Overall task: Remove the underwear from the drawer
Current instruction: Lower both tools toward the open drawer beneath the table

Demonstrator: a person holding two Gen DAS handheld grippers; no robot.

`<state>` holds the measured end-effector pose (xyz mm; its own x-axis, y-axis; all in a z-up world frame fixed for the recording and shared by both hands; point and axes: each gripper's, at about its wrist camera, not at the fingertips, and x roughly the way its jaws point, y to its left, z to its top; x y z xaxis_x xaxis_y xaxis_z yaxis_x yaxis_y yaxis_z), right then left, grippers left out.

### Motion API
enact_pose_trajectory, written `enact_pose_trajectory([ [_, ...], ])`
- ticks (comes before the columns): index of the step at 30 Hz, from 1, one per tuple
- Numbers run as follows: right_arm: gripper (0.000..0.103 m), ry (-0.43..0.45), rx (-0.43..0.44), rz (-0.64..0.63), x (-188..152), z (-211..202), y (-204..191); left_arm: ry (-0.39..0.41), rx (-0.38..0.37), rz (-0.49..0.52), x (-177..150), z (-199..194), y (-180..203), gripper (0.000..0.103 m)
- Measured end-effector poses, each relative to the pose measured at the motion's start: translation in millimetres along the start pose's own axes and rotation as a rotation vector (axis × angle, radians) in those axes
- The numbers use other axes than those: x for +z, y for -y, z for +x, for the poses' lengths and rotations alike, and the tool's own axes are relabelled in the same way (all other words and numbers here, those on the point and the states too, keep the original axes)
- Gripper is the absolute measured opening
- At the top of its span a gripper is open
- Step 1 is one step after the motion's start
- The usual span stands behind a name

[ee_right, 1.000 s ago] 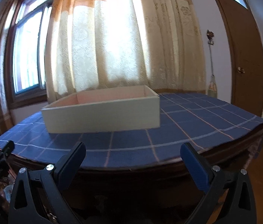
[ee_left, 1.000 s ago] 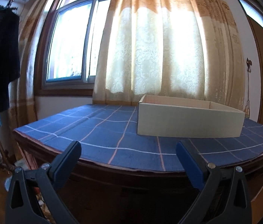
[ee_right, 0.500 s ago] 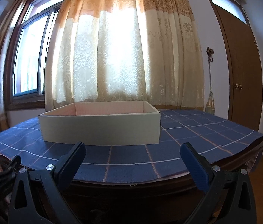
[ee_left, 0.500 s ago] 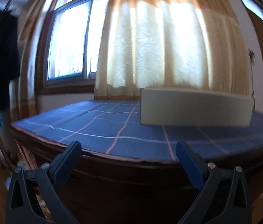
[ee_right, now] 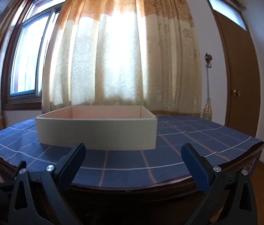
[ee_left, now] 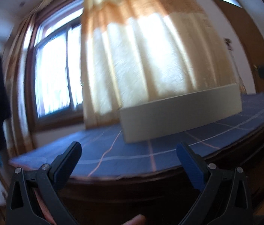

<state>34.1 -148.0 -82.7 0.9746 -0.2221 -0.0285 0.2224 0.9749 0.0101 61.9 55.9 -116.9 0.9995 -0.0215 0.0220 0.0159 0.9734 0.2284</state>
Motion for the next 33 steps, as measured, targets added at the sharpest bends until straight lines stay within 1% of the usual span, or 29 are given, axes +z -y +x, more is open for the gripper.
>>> enact_pose_trajectory([
  [2,0.102,0.011,-0.024,-0.003,2,0,2,0.022,-0.026,0.017,0,1,5,0.103],
  [4,0.102,0.024,-0.05,0.001,5,0,3,0.016,-0.063,0.02,-3,5,8,0.103],
  [6,0.102,0.033,-0.062,0.013,7,0,3,0.012,-0.078,0.033,-5,8,13,0.103],
  [8,0.102,0.041,-0.063,0.019,10,0,0,-0.011,-0.092,0.012,-8,13,13,0.103],
  [15,0.102,0.054,-0.033,0.005,18,3,-19,-0.067,-0.1,-0.063,-6,35,10,0.103],
  [17,0.102,0.062,-0.035,0.004,21,3,-20,-0.09,-0.104,-0.103,-7,41,9,0.103],
  [18,0.102,0.063,-0.037,0.003,21,4,-21,-0.11,-0.11,-0.139,-7,45,7,0.103],
  [20,0.102,0.058,-0.045,0.006,22,6,-19,-0.15,-0.099,-0.19,-7,53,3,0.103],
  [22,0.102,0.048,-0.05,0.012,23,9,-17,-0.178,-0.106,-0.229,-7,60,0,0.103],
  [26,0.102,0.022,-0.057,0.033,21,16,-13,-0.166,-0.093,-0.227,-9,59,3,0.103],
  [29,0.102,0.001,-0.062,0.034,18,18,-12,-0.181,-0.092,-0.227,-8,59,4,0.103],
  [33,0.102,-0.004,-0.071,0.028,16,19,-13,-0.183,-0.092,-0.213,-8,61,4,0.103],
])
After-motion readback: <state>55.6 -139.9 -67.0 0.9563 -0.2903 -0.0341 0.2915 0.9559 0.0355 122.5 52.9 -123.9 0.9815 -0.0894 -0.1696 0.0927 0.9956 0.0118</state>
